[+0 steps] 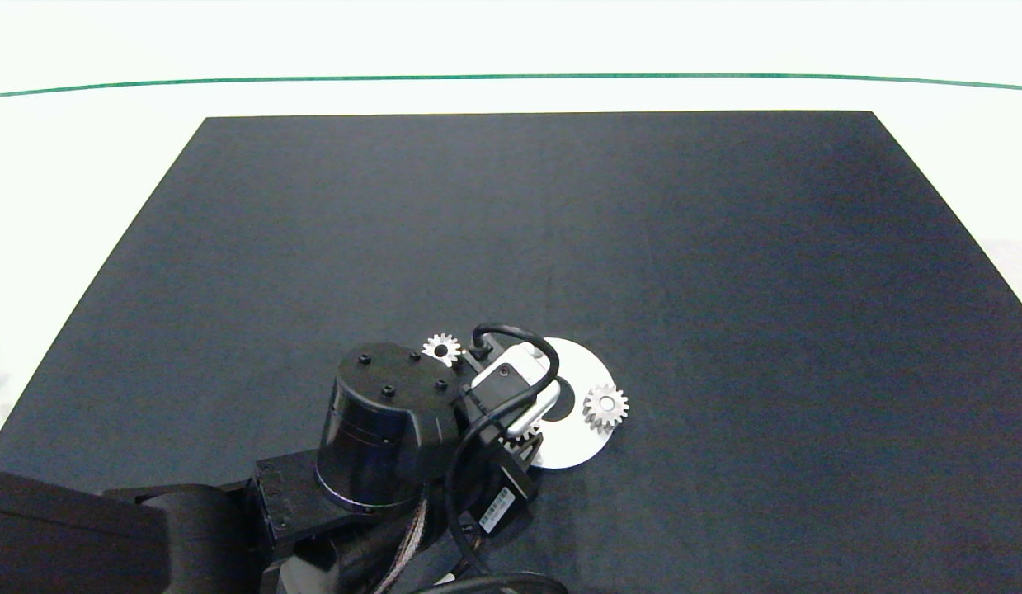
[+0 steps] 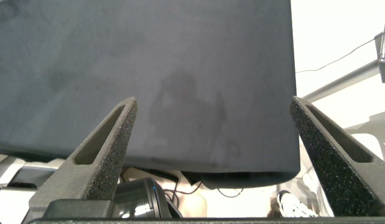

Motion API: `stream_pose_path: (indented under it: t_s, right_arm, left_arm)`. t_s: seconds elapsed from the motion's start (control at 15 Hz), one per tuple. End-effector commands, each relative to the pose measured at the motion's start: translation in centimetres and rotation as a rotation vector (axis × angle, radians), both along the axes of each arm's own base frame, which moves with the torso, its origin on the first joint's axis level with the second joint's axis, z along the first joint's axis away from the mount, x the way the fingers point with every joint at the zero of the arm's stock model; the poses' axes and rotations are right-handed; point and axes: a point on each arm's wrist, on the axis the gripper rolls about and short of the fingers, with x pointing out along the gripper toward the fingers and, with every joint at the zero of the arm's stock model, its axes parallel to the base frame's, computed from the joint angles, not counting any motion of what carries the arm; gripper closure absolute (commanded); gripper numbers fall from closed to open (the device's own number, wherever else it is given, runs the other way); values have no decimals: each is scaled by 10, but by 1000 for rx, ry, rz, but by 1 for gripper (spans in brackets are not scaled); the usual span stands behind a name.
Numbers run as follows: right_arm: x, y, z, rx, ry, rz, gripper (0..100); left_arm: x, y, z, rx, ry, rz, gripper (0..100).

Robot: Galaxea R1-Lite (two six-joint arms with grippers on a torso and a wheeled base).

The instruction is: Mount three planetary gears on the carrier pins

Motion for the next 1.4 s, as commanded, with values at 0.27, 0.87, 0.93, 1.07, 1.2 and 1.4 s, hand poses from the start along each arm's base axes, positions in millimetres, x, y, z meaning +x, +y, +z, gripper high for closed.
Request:
stream_pose_path:
  t_s: [0.27, 0.87, 0.93, 1.07, 1.2, 1.4]
  right_arm:
    - [0, 0, 0, -3, 4, -1, 0]
    - [0, 0, 0, -3, 4, -1, 0]
    - [0, 0, 0, -3, 4, -1, 0]
    - [0, 0, 0, -4, 6, -1, 0]
    - [0, 0, 0, -4, 7, -1, 0]
    - [0, 0, 0, -4, 7, -1, 0]
  left_arm:
    - [0, 3, 2, -11, -7, 8, 90]
    - [-2, 2, -3, -8, 8, 4, 90]
    - [-2, 2, -4, -5, 10, 4, 90]
    - [-2, 2, -4, -6, 12, 2, 90]
    - [0, 2, -4, -18, 2, 6, 90]
    - [1, 0, -5, -23, -2, 5, 90]
